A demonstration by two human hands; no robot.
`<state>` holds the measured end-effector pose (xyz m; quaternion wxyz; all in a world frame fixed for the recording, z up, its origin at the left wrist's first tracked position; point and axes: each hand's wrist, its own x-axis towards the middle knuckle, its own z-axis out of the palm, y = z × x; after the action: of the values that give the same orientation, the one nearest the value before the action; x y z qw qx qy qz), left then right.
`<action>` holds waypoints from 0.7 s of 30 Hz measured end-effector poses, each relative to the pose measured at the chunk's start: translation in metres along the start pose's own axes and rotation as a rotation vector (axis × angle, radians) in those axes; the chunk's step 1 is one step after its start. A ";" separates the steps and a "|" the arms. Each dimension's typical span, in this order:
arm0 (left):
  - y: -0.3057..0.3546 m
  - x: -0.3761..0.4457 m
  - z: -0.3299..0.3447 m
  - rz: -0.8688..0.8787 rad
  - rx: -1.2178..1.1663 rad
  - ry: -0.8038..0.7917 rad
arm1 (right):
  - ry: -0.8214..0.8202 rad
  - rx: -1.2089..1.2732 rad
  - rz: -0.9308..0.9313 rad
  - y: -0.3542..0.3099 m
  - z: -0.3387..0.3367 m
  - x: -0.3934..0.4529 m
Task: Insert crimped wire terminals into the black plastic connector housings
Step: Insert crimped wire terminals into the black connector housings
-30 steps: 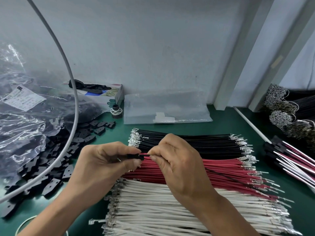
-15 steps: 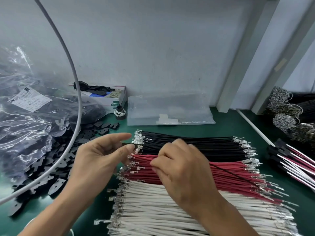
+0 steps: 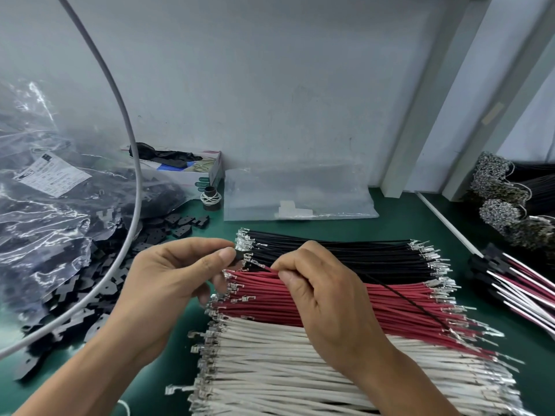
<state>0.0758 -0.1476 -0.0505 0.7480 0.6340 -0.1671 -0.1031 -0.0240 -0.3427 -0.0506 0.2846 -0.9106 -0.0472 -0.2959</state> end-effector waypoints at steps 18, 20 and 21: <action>0.001 -0.001 0.000 -0.155 -0.068 -0.138 | -0.043 0.121 0.049 -0.003 -0.005 0.001; 0.002 -0.001 0.000 -0.165 -0.074 -0.141 | -0.052 0.092 0.023 -0.003 -0.006 0.002; 0.002 -0.001 0.000 -0.168 -0.078 -0.144 | -0.051 0.073 0.012 -0.003 -0.007 0.002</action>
<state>0.0743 -0.1466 -0.0483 0.7470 0.6070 -0.1625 -0.2170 -0.0269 -0.3439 -0.0432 0.3183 -0.9072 -0.0597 -0.2687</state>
